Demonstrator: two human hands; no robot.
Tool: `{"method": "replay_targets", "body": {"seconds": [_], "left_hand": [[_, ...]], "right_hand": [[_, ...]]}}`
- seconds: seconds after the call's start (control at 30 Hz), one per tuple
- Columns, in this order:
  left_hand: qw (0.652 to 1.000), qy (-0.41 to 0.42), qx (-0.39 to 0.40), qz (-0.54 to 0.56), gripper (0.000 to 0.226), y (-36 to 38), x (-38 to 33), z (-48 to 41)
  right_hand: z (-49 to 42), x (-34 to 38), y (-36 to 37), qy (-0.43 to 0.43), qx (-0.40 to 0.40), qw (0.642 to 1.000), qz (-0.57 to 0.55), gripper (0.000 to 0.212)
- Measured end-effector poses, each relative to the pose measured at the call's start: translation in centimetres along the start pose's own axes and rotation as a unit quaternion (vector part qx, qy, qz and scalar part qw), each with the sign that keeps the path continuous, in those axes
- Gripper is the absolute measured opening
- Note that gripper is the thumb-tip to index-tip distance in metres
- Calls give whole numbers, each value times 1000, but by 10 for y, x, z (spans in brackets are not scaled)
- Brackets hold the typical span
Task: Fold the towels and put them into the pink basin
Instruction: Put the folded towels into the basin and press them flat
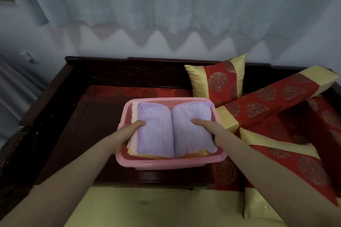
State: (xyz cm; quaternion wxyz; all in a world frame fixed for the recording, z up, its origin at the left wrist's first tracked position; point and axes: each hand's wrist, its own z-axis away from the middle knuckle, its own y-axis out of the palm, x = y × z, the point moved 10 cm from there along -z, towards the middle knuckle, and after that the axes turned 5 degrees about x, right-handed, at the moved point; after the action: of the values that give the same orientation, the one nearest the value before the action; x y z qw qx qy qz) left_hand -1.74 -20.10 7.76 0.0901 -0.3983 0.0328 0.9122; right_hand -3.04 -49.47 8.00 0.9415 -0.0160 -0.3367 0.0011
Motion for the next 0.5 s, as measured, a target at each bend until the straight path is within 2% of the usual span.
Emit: {"method": "replay_targets", "body": {"seconds": [0.13,0.27,0.33,0.5], "left_hand": [[999,-34,-27,-17,67,4,23,-21],[997,-60,-52,-6,56,13,44,-38],[996,-68,-62,-6,52,12,47,-47],[994,-59,-94,1,57,-2,48,-59]], "right_hand": [[-25,-16,4,22,-2,999,-36,65],[-47,-33,9,51,9,998,-34,71],[-56,-35,8,52,6,998,-33,67],[-63,-28,8,41,0,999,-27,60]]}}
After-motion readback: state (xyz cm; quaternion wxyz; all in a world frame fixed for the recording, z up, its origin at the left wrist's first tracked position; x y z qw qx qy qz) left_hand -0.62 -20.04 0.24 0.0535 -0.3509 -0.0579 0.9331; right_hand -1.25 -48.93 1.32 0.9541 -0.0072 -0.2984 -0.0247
